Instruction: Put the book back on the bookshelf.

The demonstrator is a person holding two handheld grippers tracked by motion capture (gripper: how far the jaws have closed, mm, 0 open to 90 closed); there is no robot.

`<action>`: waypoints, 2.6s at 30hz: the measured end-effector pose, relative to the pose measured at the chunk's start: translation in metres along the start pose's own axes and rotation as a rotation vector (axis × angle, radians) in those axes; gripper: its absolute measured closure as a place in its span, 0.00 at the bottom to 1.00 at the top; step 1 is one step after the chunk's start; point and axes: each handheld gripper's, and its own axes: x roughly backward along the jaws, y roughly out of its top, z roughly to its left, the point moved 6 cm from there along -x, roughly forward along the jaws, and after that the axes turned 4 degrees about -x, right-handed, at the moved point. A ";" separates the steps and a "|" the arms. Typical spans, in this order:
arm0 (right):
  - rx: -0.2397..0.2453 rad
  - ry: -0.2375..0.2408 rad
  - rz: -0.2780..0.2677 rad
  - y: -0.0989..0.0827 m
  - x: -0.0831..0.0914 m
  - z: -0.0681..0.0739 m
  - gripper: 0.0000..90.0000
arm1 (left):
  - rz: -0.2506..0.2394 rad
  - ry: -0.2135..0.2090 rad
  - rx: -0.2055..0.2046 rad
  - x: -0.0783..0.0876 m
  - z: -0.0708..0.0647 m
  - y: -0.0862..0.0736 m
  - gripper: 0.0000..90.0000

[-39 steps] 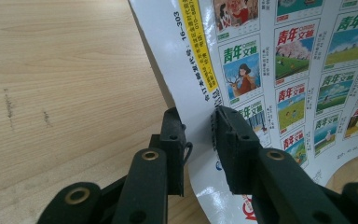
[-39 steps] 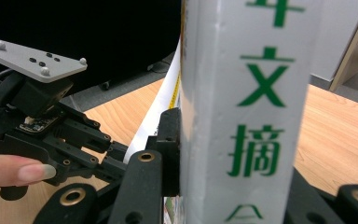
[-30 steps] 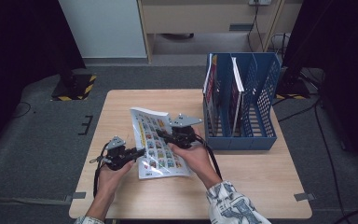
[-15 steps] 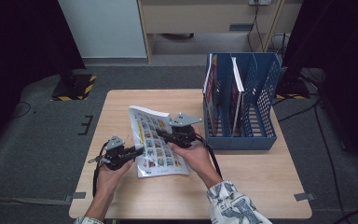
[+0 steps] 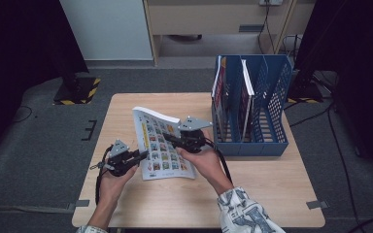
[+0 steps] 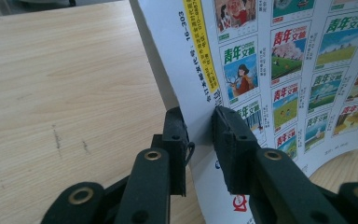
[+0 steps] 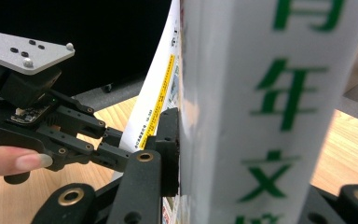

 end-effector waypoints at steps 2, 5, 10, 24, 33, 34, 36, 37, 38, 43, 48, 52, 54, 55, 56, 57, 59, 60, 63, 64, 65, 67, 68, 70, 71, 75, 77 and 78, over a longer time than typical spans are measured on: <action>0.004 -0.001 0.000 0.000 0.000 0.000 0.80 | 0.002 0.005 -0.009 0.001 0.000 0.000 0.82; 0.011 0.004 0.001 0.001 0.001 0.000 0.80 | 0.000 0.009 -0.014 0.001 0.000 0.001 0.82; 0.016 0.010 -0.004 0.002 0.001 0.001 0.80 | -0.005 0.018 -0.028 0.002 -0.001 0.002 0.82; 0.020 0.018 -0.011 0.005 0.000 0.001 0.78 | -0.012 0.022 -0.042 0.003 -0.003 0.003 0.82; 0.019 0.019 -0.013 0.004 -0.001 0.001 0.78 | -0.013 0.026 -0.044 0.003 -0.003 0.004 0.82; 0.019 0.019 -0.013 0.004 -0.001 0.001 0.78 | -0.013 0.026 -0.045 0.003 -0.003 0.004 0.82; 0.018 0.019 -0.014 0.004 -0.002 0.002 0.78 | -0.013 0.026 -0.045 0.003 -0.003 0.004 0.82; 0.021 0.020 -0.012 0.004 -0.002 0.001 0.78 | -0.013 0.026 -0.045 0.003 -0.003 0.004 0.82; 0.021 0.019 -0.012 0.004 -0.003 0.001 0.78 | -0.013 0.026 -0.045 0.003 -0.003 0.004 0.82; 0.020 0.010 -0.016 0.004 -0.003 0.001 0.80 | -0.013 0.026 -0.046 0.003 -0.003 0.003 0.82; 0.027 0.007 -0.019 0.004 -0.004 0.002 0.81 | -0.014 0.025 -0.035 0.003 -0.002 0.002 0.82; 0.024 0.007 -0.023 0.004 -0.005 0.002 0.81 | -0.011 0.026 -0.029 0.002 -0.001 0.002 0.82; 0.023 0.003 -0.028 0.003 -0.005 0.002 0.81 | -0.011 0.026 -0.024 0.002 -0.001 0.001 0.82; 0.024 0.001 -0.029 0.003 -0.005 0.002 0.81 | -0.011 0.027 -0.023 0.002 -0.001 0.001 0.82; 0.024 0.000 -0.030 0.003 -0.005 0.002 0.81 | -0.011 0.027 -0.023 0.002 -0.001 0.001 0.82; 0.024 0.000 -0.030 0.003 -0.005 0.002 0.81 | -0.011 0.027 -0.023 0.002 -0.001 0.001 0.82; 0.030 -0.001 -0.031 0.003 -0.005 0.002 0.82 | -0.012 0.028 -0.020 0.002 0.000 0.001 0.82; 0.032 -0.005 -0.033 0.003 -0.005 0.002 0.82 | -0.012 0.028 -0.019 0.002 0.000 0.001 0.82; 0.045 -0.018 -0.034 0.003 -0.005 0.004 0.82 | -0.017 0.026 -0.009 0.002 0.001 0.000 0.81; 0.044 -0.024 -0.034 0.003 -0.005 0.005 0.82 | -0.019 0.025 -0.005 0.002 0.001 0.000 0.81; 0.046 -0.025 -0.034 0.003 -0.004 0.006 0.82 | -0.021 0.025 -0.002 0.002 0.001 0.000 0.80; 0.052 -0.027 -0.034 0.004 -0.003 0.007 0.82 | -0.030 0.030 -0.003 0.002 0.002 -0.001 0.78; 0.052 -0.026 -0.033 0.005 -0.003 0.009 0.82 | -0.030 0.034 -0.016 0.002 0.002 -0.001 0.77; 0.054 -0.023 -0.033 0.006 -0.002 0.011 0.82 | -0.037 0.042 -0.020 0.003 0.003 -0.001 0.76; 0.064 -0.014 -0.034 0.008 0.000 0.014 0.82 | -0.042 0.048 -0.019 0.003 0.004 -0.002 0.73; 0.083 -0.003 -0.043 0.013 0.003 0.022 0.82 | -0.027 0.063 -0.036 0.003 0.007 -0.005 0.67; 0.082 0.004 -0.055 0.017 0.005 0.025 0.82 | -0.021 0.084 -0.041 0.004 0.010 -0.006 0.59; 0.084 0.004 -0.059 0.019 0.006 0.026 0.82 | -0.019 0.092 -0.036 0.005 0.012 -0.007 0.56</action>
